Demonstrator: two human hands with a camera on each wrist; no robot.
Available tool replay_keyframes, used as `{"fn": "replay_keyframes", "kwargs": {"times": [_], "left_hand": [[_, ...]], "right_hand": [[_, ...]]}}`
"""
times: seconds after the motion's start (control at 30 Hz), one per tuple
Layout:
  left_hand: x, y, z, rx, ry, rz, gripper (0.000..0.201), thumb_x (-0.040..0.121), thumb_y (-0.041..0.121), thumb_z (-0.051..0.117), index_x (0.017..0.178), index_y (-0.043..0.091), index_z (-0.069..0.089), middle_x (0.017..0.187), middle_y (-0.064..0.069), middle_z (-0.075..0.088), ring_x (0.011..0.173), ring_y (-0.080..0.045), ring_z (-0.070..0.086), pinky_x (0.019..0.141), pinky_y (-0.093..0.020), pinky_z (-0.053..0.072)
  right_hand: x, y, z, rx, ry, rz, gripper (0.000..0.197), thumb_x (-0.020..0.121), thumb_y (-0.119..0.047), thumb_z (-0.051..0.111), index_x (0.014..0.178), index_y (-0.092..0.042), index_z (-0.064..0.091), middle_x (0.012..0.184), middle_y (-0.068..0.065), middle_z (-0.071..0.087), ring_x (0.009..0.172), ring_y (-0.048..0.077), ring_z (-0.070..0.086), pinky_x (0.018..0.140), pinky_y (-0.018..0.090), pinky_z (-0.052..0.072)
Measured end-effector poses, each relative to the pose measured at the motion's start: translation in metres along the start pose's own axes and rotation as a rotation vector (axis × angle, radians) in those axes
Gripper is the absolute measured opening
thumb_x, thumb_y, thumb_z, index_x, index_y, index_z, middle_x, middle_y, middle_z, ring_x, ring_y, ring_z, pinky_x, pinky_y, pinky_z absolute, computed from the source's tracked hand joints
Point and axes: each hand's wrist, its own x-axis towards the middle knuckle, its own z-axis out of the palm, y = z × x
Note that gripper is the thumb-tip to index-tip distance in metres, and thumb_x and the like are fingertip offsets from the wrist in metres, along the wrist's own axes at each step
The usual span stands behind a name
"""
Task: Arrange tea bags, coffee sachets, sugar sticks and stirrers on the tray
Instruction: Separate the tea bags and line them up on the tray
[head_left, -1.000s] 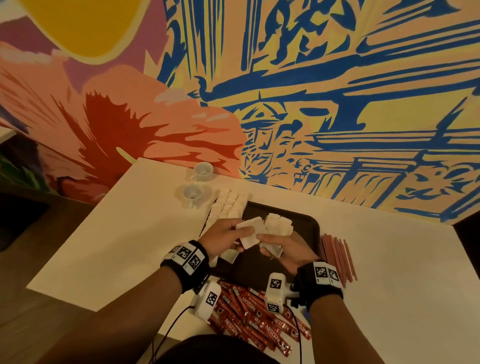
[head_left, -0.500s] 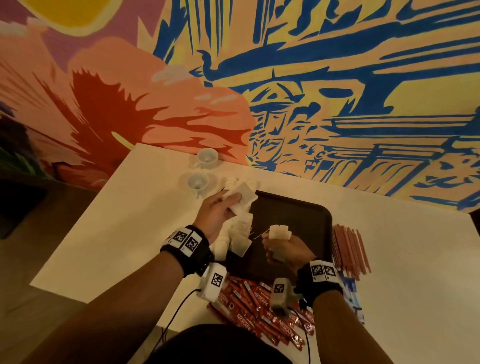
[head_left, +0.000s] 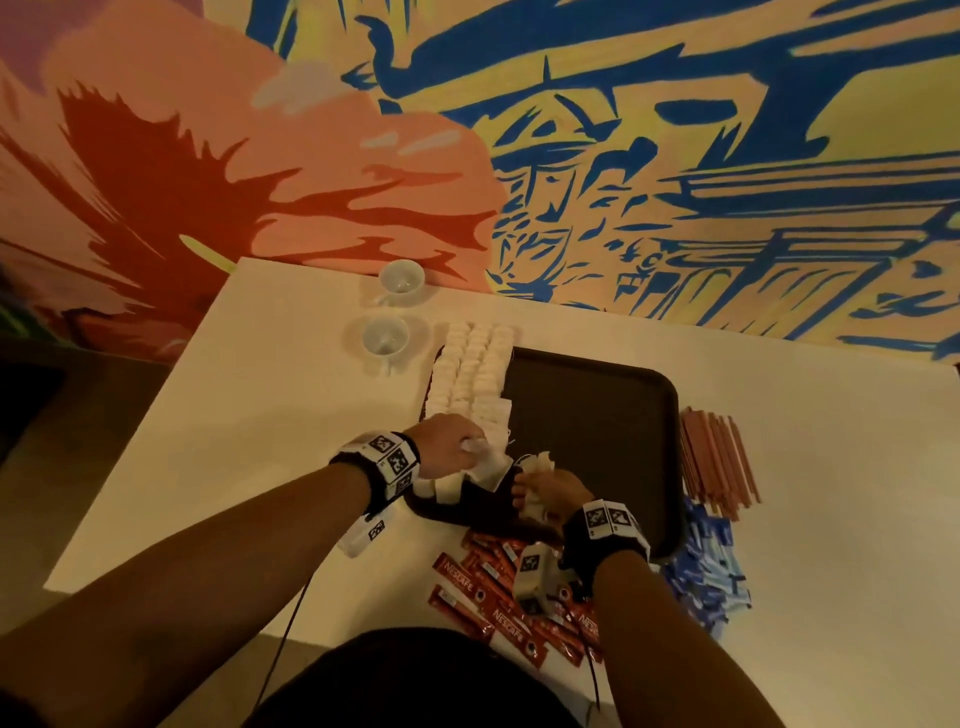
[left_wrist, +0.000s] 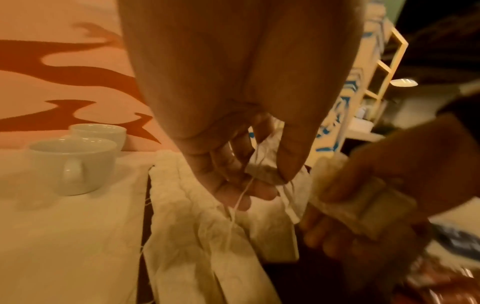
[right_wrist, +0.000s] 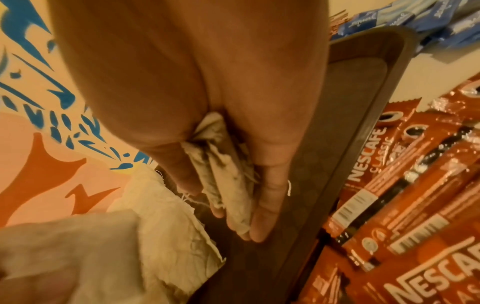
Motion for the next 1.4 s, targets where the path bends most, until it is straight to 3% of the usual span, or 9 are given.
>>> {"fn": "replay_keyframes", "kwargs": {"times": [0.1,0.3,0.5,0.77,0.87,1.0,1.1,1.27,1.4], "left_hand": [[0.011,0.002,0.014,0.201,-0.129,-0.033,0.018,0.092,0.029,0.06,0.104,0.021,0.07,0.108,-0.003,0.068,0.099,-0.024,0.062,0.087,-0.036,0.051],[0.024,0.011,0.022,0.299,-0.215,-0.06,0.024,0.092,0.033,0.062,0.113,0.025,0.07,0.102,-0.006,0.069,0.092,-0.027,0.065,0.082,-0.036,0.055],[0.029,0.005,0.022,0.287,-0.03,-0.074,0.031,0.099,0.027,0.054,0.128,0.027,0.064,0.128,-0.002,0.061,0.116,-0.028,0.058,0.097,-0.037,0.049],[0.018,-0.005,0.022,0.166,0.272,-0.042,0.015,0.096,0.031,0.055,0.104,0.025,0.065,0.107,0.002,0.063,0.099,-0.022,0.061,0.084,-0.037,0.052],[0.009,-0.002,0.034,0.166,0.031,-0.016,0.016,0.096,0.033,0.056,0.1,0.023,0.068,0.099,0.001,0.066,0.09,-0.021,0.062,0.08,-0.033,0.053],[0.01,-0.009,0.056,0.236,-0.309,-0.01,0.027,0.096,0.033,0.057,0.108,0.015,0.072,0.108,-0.006,0.07,0.1,-0.025,0.064,0.092,-0.037,0.053],[0.014,-0.011,0.065,0.267,-0.323,-0.059,0.034,0.095,0.037,0.059,0.117,0.013,0.069,0.115,-0.009,0.069,0.107,-0.028,0.063,0.097,-0.042,0.053],[0.019,-0.014,0.068,0.233,-0.203,-0.103,0.038,0.095,0.035,0.06,0.12,0.007,0.064,0.112,-0.01,0.069,0.101,-0.028,0.066,0.091,-0.04,0.056],[0.017,-0.015,0.069,0.208,-0.153,-0.119,0.039,0.093,0.035,0.062,0.122,0.009,0.062,0.113,-0.009,0.068,0.102,-0.027,0.065,0.091,-0.039,0.056]], "right_hand": [[-0.001,0.001,0.005,-0.001,-0.012,-0.013,0.015,0.101,-0.013,0.058,0.106,-0.002,0.066,0.083,0.01,0.065,0.062,0.019,0.061,0.051,0.03,0.05],[0.01,0.004,0.004,-0.014,0.008,-0.09,0.034,0.101,-0.038,0.055,0.103,-0.01,0.074,0.109,0.014,0.075,0.105,0.034,0.07,0.099,0.057,0.053],[0.002,0.0,0.009,0.116,-0.007,-0.092,0.038,0.109,-0.031,0.042,0.106,-0.007,0.071,0.104,0.014,0.075,0.094,0.029,0.072,0.086,0.044,0.058],[0.005,-0.002,0.007,0.129,-0.029,-0.056,0.029,0.107,-0.017,0.046,0.092,-0.005,0.067,0.091,0.014,0.07,0.08,0.024,0.066,0.077,0.039,0.056],[0.005,-0.004,0.011,0.105,-0.062,-0.068,0.024,0.103,-0.015,0.05,0.097,-0.005,0.07,0.12,0.028,0.068,0.096,0.033,0.069,0.092,0.047,0.056],[0.003,-0.005,0.019,0.135,-0.07,-0.09,0.034,0.1,-0.007,0.049,0.125,0.013,0.061,0.137,0.033,0.052,0.073,0.022,0.05,0.064,0.033,0.042],[0.001,-0.004,0.018,0.099,-0.033,-0.134,0.041,0.101,-0.006,0.048,0.133,0.02,0.047,0.146,0.038,0.027,0.065,0.02,0.045,0.059,0.031,0.036],[-0.017,-0.009,0.013,0.118,-0.019,-0.102,0.028,0.105,-0.012,0.048,0.123,0.002,0.064,0.116,0.023,0.069,0.081,0.024,0.064,0.068,0.033,0.051],[-0.029,-0.013,0.006,0.088,-0.007,-0.094,0.021,0.105,-0.019,0.05,0.111,-0.01,0.068,0.119,0.016,0.069,0.101,0.027,0.066,0.082,0.042,0.058]]}}
